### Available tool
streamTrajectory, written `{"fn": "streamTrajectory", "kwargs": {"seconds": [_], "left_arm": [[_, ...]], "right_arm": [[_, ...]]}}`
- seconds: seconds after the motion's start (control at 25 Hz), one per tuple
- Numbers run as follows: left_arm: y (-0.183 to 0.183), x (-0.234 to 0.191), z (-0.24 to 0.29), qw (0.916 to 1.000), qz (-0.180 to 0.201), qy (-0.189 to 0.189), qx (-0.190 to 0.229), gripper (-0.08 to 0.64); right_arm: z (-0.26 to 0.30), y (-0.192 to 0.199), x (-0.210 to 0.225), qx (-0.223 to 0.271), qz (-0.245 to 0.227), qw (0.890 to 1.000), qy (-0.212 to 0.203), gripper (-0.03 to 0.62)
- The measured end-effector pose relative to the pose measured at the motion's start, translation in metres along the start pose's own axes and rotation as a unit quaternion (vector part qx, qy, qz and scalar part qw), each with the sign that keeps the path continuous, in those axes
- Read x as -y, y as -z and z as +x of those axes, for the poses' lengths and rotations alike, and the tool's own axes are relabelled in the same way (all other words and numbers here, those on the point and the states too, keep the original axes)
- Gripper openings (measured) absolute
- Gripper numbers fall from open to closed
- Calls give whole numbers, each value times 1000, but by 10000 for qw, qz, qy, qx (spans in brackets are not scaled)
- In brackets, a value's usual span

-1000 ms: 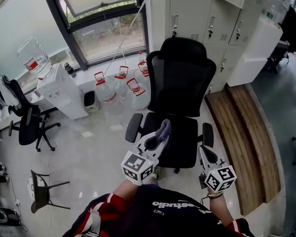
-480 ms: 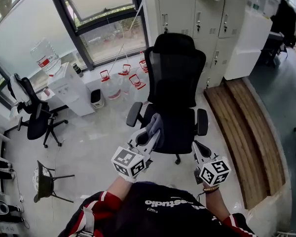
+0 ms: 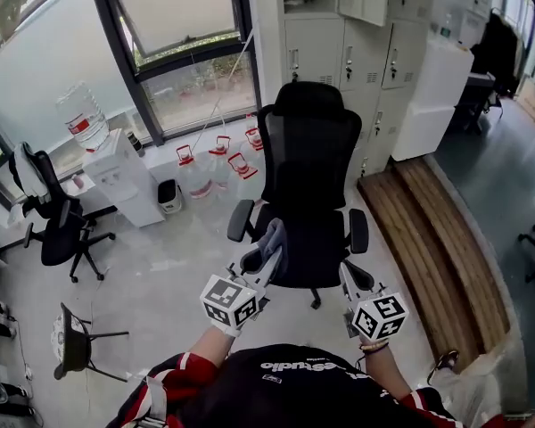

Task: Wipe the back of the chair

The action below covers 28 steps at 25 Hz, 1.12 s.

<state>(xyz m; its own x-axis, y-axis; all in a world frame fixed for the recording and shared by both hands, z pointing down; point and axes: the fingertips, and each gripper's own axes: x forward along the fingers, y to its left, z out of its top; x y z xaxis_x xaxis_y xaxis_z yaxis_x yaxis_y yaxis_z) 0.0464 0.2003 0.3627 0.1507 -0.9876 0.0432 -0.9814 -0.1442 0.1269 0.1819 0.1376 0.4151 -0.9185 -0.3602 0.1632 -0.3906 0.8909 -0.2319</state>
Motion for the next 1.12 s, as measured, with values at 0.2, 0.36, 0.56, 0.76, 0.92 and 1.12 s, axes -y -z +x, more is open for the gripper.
{"fn": "streamTrajectory", "kwargs": {"seconds": [0.2, 0.36, 0.56, 0.76, 0.92, 1.12], "left_arm": [[3, -18, -30, 10000, -20, -64, 57, 57], [-1, -20, -48, 9998, 146, 34, 138, 57], [5, -23, -79, 9996, 192, 140, 150, 57], [17, -24, -112, 9994, 202, 274, 88, 57], [23, -25, -130, 9991, 171, 377, 86, 57], [28, -16, -145, 9987, 177, 475, 80, 57]], "right_arm": [[-4, -1, -28, 55, -280, 9990, 341, 14], [-14, -4, -41, 280, -413, 9955, 808, 14], [-25, 4, -68, 438, -452, 9908, 1199, 14], [-35, 23, -99, 402, -433, 9896, 1314, 11], [-40, 34, -124, 394, -474, 9892, 1333, 11], [-49, 44, -139, 352, -467, 9890, 1357, 11]]}}
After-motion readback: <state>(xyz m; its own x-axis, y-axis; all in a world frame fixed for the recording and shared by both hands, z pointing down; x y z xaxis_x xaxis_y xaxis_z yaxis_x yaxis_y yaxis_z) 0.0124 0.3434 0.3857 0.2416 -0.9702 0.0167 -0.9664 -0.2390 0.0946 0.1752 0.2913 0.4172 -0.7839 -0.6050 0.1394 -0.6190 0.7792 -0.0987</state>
